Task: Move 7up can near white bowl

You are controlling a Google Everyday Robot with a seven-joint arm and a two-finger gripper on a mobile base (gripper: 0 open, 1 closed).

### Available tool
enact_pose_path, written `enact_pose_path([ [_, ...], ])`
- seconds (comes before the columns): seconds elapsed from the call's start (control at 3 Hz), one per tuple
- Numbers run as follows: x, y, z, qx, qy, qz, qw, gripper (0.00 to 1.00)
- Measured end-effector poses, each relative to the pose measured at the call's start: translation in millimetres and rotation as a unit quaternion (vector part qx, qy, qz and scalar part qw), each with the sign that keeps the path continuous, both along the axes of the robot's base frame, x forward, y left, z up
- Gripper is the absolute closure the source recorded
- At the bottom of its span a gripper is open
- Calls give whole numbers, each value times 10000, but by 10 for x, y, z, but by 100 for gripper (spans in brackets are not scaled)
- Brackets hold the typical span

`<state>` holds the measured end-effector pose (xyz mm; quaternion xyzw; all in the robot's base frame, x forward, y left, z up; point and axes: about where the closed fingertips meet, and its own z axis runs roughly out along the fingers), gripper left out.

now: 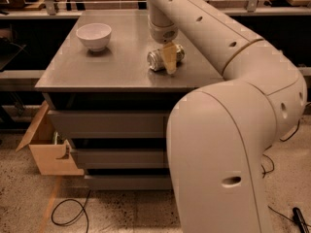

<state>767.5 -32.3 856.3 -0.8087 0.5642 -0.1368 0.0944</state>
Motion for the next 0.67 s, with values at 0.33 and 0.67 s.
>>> enact_pose_path([
  [0.33,0,28,-90,134,164,45,9998,41],
  [0.67,-2,57,-116,219,243,101,9994,64],
])
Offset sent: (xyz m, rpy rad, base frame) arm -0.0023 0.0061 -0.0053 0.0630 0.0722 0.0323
